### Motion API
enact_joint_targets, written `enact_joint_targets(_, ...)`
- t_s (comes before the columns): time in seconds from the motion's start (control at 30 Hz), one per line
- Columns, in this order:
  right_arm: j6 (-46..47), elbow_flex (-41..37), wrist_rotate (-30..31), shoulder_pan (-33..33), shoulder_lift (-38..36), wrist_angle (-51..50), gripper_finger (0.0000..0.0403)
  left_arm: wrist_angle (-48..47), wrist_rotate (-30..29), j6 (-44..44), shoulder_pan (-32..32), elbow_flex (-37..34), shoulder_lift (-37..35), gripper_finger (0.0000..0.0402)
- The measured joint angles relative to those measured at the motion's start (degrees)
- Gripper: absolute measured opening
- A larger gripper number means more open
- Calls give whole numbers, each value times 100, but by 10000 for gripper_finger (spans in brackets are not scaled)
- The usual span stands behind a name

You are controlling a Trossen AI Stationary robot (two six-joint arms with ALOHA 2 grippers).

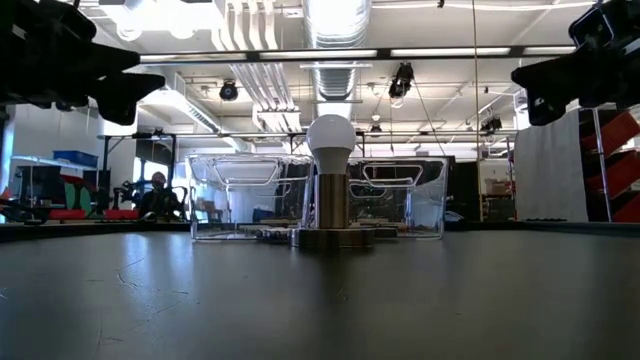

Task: Sort batteries
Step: Return to Home Position

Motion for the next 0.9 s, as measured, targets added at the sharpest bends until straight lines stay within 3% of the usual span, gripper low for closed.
enact_joint_targets(0.07, 32, -2, 0, 0, 16, -114, 13, -34, 42, -26, 2, 0, -71, 222)
enact_joint_targets(0.27, 46, -2, -7, 0, 199, -311, 13, -443, 1073, -223, 92, 0, -464, 222)
enact_joint_targets(0.9, 46, -7, -2, 0, 302, -332, 13, -707, 1027, -103, 96, 39, -480, 222)
